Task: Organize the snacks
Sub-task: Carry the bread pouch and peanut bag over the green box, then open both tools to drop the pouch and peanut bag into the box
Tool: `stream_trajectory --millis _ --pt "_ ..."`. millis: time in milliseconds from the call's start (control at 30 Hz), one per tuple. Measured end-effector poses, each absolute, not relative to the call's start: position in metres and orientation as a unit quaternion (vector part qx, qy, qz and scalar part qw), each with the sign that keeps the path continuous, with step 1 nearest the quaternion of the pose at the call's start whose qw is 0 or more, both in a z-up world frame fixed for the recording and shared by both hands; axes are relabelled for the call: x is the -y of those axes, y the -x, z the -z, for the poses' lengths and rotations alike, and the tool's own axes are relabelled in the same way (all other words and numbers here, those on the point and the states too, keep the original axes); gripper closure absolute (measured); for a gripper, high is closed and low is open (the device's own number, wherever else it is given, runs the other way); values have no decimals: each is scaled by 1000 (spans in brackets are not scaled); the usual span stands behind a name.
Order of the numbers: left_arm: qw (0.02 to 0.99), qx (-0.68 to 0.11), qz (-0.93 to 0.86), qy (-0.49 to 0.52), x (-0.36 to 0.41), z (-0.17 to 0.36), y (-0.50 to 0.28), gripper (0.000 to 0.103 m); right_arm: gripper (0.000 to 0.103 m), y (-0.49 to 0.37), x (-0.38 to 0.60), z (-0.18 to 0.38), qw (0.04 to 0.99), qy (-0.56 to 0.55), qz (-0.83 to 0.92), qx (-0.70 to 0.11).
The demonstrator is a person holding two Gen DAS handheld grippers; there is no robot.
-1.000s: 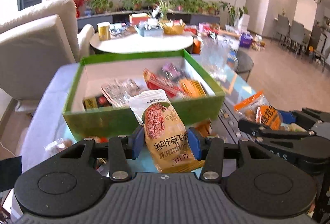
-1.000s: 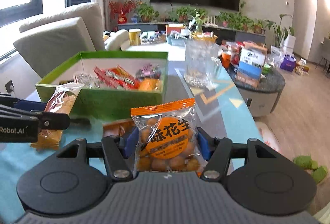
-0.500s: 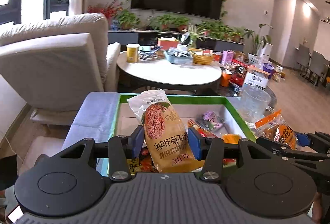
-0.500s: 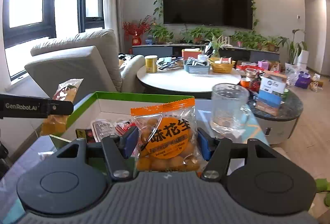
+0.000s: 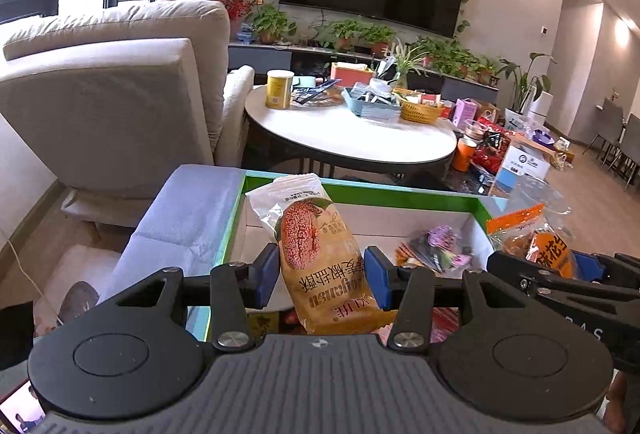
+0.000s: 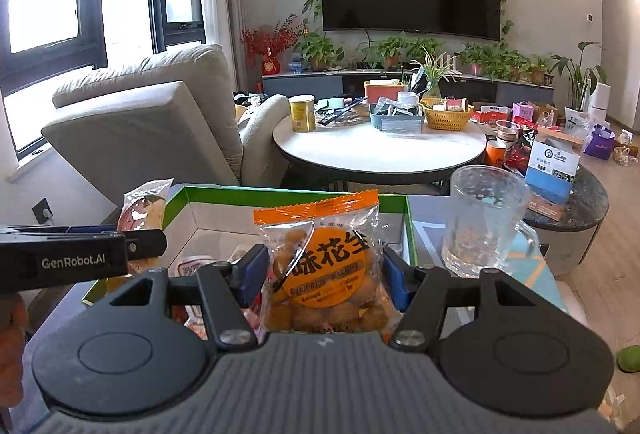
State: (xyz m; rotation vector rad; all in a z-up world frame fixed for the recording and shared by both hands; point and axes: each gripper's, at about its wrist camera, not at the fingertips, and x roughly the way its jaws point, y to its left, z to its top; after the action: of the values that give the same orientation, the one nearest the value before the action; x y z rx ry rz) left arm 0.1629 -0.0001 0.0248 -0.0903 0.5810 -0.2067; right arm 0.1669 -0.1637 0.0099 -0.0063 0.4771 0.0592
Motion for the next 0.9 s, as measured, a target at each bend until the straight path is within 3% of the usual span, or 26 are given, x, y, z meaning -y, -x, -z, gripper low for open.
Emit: stream_trajectory --millis 367,533,900 --pt "940 -321 100 52 2 -1 -197 58 45 -201 164 1 966 -8 -22 -259" --pt "939 -328 94 49 2 5 -200 48 45 -209 164 7 961 -24 -16 -275" --pt "947 -307 86 46 -9 -7 -182 47 45 -185 155 -1 974 12 -6 -228"
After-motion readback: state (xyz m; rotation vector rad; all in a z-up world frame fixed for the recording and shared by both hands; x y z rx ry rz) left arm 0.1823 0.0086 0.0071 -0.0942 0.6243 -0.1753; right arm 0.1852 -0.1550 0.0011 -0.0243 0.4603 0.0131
